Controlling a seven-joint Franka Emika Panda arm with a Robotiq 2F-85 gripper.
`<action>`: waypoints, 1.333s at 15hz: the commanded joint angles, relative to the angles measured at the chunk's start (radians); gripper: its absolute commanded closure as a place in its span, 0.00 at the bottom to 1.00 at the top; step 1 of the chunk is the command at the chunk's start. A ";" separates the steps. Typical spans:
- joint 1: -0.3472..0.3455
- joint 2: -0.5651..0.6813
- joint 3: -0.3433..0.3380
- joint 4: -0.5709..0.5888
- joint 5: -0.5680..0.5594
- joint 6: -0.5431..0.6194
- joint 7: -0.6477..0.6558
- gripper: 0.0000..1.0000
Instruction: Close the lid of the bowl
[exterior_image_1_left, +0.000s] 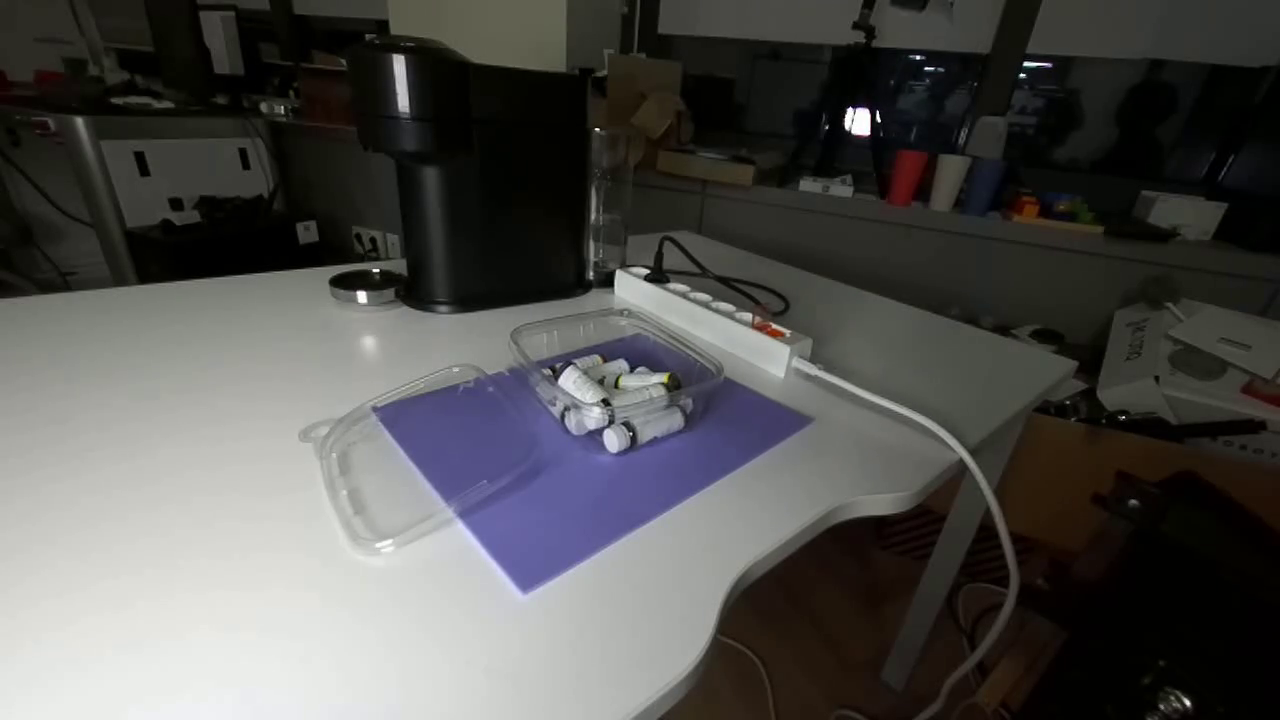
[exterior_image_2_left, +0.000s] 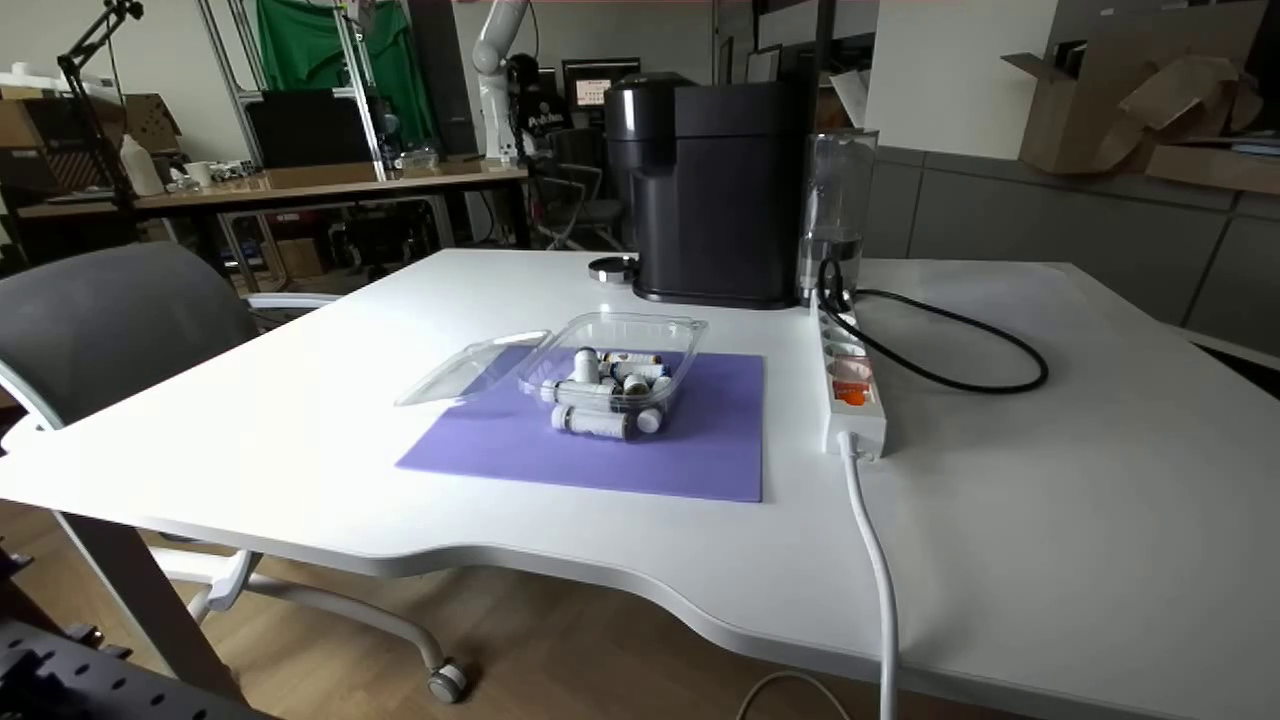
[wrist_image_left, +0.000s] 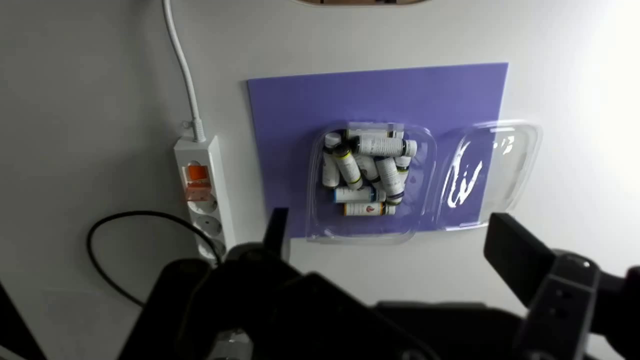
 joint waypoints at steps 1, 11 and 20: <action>0.065 0.111 0.036 -0.060 -0.032 0.113 -0.076 0.00; 0.102 0.259 0.135 -0.049 -0.130 0.295 -0.124 0.00; -0.076 0.396 0.381 -0.050 -0.721 0.571 0.028 0.00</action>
